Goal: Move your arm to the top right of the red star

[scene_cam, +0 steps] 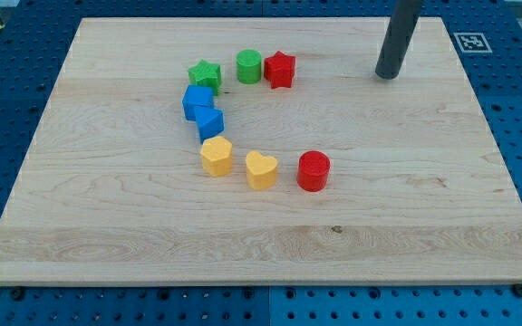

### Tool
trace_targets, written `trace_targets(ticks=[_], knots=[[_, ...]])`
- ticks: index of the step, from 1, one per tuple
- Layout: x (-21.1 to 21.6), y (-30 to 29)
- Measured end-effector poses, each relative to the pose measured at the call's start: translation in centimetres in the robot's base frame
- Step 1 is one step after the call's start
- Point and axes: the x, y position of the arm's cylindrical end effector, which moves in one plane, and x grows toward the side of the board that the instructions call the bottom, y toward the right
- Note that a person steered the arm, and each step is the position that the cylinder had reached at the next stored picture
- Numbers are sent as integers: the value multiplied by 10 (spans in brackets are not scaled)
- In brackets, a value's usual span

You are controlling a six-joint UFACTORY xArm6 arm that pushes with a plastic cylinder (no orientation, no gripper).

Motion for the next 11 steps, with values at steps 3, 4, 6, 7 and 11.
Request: trace_targets(ticks=[3,4,6,7,11], knots=[[0,6],[0,11],[0,19],[0,19],[-18,16]])
